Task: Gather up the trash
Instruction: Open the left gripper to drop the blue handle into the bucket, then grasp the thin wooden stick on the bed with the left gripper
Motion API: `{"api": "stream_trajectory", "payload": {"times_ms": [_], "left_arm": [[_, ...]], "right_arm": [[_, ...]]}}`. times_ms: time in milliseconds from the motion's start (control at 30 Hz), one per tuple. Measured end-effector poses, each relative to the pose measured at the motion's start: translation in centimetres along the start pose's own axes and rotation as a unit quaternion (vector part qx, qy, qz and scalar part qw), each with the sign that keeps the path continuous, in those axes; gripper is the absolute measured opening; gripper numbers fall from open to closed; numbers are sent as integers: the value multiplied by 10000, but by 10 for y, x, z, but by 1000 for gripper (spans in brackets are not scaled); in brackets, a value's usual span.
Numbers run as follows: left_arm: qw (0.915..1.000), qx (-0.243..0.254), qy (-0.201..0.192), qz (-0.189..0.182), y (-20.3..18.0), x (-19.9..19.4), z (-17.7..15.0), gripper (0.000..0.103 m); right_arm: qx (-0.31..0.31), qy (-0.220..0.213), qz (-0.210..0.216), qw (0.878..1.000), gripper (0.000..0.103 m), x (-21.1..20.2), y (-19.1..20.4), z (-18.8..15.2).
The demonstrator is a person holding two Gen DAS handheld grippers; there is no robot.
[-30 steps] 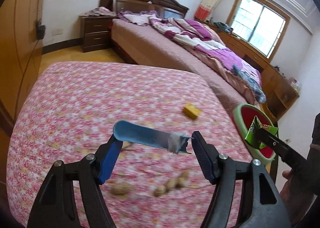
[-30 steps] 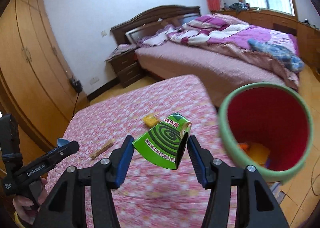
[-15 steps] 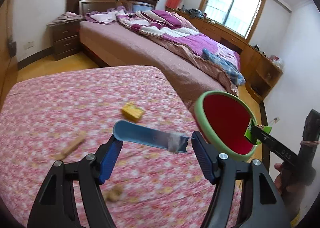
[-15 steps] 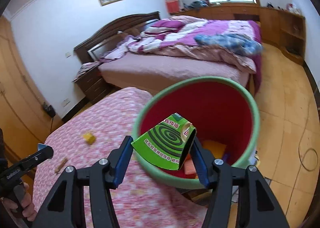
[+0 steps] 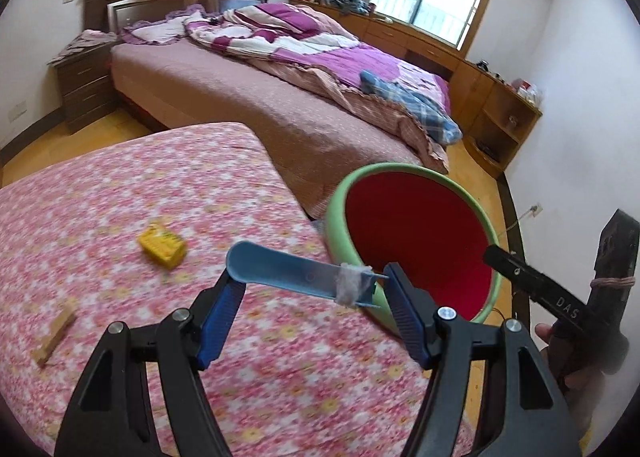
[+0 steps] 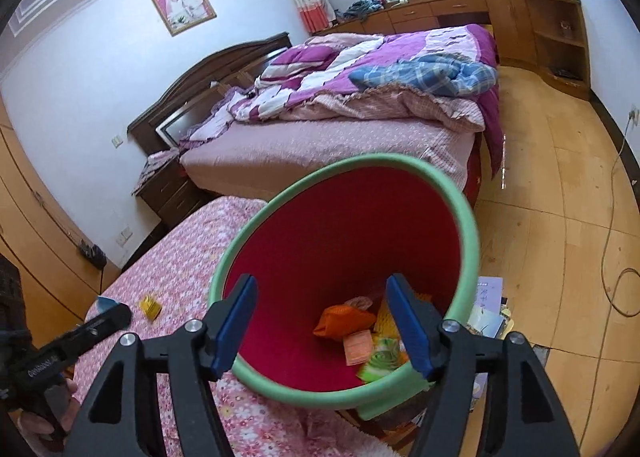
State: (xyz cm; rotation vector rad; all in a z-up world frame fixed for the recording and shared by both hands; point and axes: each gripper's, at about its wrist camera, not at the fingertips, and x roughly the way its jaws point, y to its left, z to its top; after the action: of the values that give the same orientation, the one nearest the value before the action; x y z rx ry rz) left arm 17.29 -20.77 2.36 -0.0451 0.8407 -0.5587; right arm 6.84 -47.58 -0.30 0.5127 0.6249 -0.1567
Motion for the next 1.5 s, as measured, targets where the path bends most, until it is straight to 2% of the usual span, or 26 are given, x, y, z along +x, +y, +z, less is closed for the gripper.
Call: {"api": "stream_trajectory", "payload": {"times_ms": [300, 600, 700, 800, 1000, 1500], "left_arm": [[9988, 441, 174, -150, -42, 36, 2, 71], [9957, 661, 390, -509, -71, 64, 3, 72], [9958, 659, 337, -548, -74, 66, 2, 77], [9954, 740, 311, -530, -76, 66, 1, 77], [9960, 617, 315, -559, -64, 55, 1, 77], [9999, -26, -83, -55, 8, -9, -9, 77]], "right_arm": [[-79, -448, -304, 9985, 71, -30, -12, -3], [301, -432, -347, 9980, 71, -31, -39, -8], [388, -409, -359, 9978, 71, -30, -45, -10], [415, -398, -354, 9977, 71, -30, -47, -11], [377, -362, -258, 9983, 71, -32, -43, -14], [379, -246, 1, 9990, 71, -43, -15, -26]]}}
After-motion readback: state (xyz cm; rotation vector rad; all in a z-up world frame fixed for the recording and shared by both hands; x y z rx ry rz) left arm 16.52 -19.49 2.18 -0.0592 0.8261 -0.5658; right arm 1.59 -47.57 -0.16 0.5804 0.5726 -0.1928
